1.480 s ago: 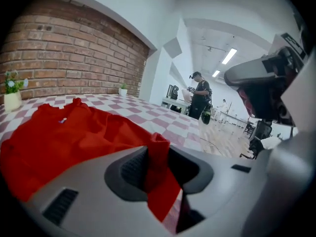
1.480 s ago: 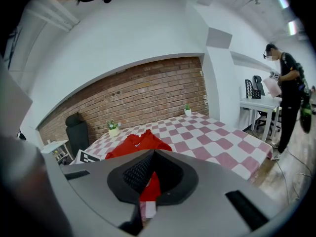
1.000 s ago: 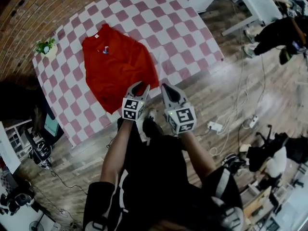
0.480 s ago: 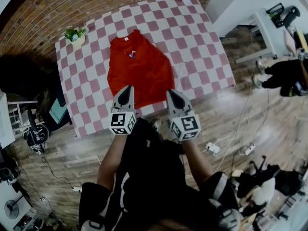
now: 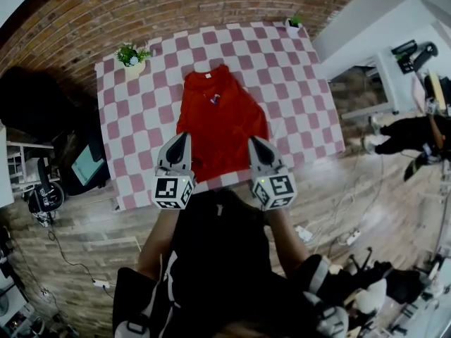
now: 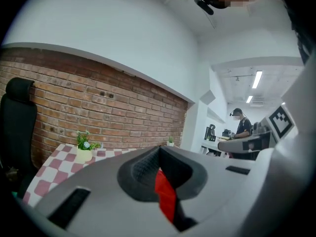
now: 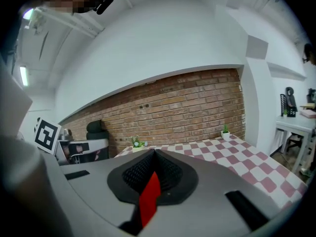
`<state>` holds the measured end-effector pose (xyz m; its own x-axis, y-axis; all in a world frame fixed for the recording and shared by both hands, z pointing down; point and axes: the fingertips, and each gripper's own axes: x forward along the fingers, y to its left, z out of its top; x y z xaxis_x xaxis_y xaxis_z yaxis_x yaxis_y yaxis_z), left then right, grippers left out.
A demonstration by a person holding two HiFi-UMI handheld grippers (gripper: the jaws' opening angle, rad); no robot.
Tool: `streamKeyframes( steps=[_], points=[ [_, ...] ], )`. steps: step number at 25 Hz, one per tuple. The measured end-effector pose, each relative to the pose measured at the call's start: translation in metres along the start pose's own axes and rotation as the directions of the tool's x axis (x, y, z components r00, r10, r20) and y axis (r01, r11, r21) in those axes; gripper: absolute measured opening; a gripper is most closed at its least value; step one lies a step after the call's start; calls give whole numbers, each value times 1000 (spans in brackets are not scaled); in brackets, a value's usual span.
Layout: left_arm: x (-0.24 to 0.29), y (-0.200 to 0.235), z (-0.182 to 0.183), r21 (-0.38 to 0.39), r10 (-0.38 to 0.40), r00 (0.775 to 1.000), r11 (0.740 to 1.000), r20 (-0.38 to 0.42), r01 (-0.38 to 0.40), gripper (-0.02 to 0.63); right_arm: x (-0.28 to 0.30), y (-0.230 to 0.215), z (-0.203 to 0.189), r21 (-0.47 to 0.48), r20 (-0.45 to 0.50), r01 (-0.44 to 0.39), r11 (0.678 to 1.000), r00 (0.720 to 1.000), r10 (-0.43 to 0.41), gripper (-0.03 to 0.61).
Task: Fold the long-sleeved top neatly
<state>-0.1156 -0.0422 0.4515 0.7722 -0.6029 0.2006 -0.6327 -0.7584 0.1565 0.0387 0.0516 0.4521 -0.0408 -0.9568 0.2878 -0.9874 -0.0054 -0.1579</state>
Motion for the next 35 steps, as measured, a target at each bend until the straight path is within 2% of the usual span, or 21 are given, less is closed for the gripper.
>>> streamKeyframes(
  steps=[5,10,16,19,23,25,27,31,35],
  points=[
    [13,28,11,-2,10,1000,1000,14,-10,6,27,8,17,-29,11,-9,1000,1000,9,8],
    [37,46,15,13,10,1000,1000,5,-10,6,63,-4,29,-73,-6,-45,996,999,45,8],
    [82,64,2,51,-32,997,998,-63,35,28,123,-32,21,-152,-130,-139,979,984,120,15],
    [110,74,-10,70,-55,990,996,-134,64,106,160,-50,15,-209,-210,-187,960,967,143,78],
    [150,90,-37,105,-78,968,989,-240,106,130,208,-71,0,-252,-334,-275,928,925,183,110],
    [175,98,-49,140,-91,955,981,-282,135,134,234,-83,-13,-272,-399,-328,904,894,204,112],
    [201,106,-61,166,-101,938,973,-330,163,164,258,-95,-29,-290,-471,-377,880,856,211,115],
    [243,121,-94,185,-110,891,960,-440,210,180,301,-115,-59,-304,-579,-439,846,790,203,121],
    [273,137,-139,129,-145,826,959,-544,254,214,334,-135,-89,-278,-665,-467,840,724,182,149]
  ],
)
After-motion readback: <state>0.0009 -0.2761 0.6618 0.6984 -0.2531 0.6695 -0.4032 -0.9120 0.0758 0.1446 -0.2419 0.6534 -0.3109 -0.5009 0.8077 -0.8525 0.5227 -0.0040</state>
